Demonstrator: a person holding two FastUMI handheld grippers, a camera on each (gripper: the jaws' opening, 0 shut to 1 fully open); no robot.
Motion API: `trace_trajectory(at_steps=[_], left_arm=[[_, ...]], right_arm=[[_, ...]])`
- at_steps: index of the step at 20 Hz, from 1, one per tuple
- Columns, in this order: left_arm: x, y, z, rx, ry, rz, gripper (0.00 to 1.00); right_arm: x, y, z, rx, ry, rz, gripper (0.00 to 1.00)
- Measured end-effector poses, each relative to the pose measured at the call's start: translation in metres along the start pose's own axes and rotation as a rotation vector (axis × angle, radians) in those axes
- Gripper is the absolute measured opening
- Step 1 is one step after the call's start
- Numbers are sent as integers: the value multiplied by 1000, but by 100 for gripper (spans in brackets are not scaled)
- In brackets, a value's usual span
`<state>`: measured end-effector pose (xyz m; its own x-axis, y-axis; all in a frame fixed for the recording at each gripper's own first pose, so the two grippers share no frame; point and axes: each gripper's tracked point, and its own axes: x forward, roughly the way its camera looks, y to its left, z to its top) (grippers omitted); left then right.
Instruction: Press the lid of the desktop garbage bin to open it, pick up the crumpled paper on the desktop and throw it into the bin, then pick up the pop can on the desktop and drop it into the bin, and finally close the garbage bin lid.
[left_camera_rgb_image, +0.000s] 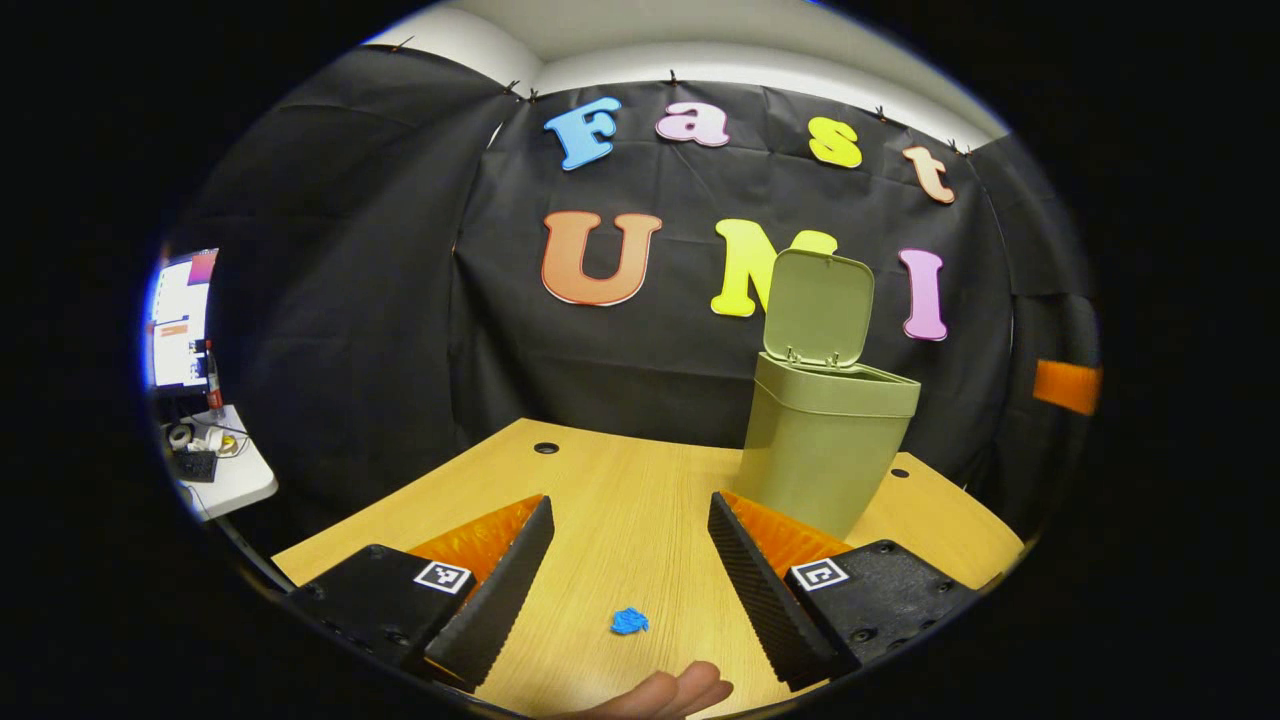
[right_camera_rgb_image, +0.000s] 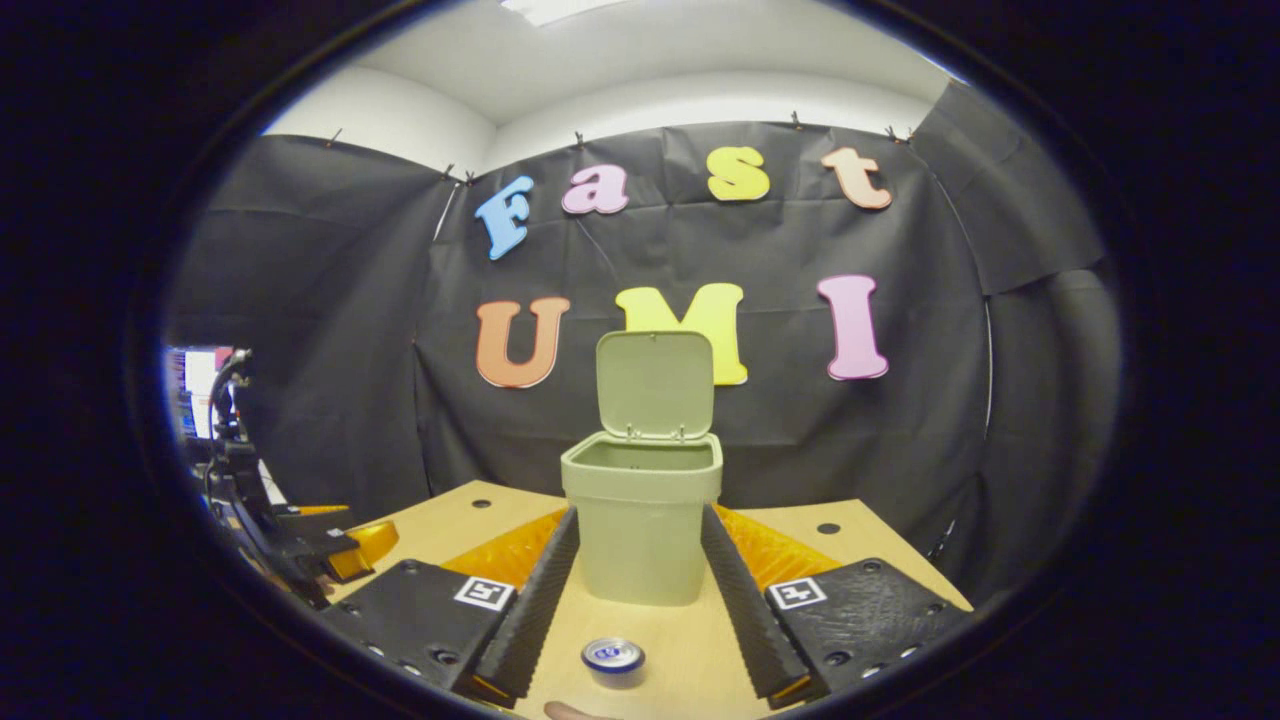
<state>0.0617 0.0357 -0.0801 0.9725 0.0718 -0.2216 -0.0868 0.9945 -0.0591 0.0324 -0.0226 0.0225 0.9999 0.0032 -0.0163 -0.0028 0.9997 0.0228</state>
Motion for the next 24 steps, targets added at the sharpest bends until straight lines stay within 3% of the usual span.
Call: trace_trajectory(at_steps=[6,10,13,16,24], left_arm=[[18,-12,-45,51,140,12,100],[29,-20,-104,118,295,-29,100],[34,-11,-132,165,360,-10,100],[41,-7,-148,153,400,-22,100],[63,-3,-201,151,540,-35,95]], right_arm=[[-34,-14,-43,-31,-3,34,97],[-52,-11,-70,-21,6,58,96],[-57,-12,-85,-56,17,42,96],[-60,-13,-82,-96,0,14,95],[-56,-19,-94,-57,30,-5,95]])
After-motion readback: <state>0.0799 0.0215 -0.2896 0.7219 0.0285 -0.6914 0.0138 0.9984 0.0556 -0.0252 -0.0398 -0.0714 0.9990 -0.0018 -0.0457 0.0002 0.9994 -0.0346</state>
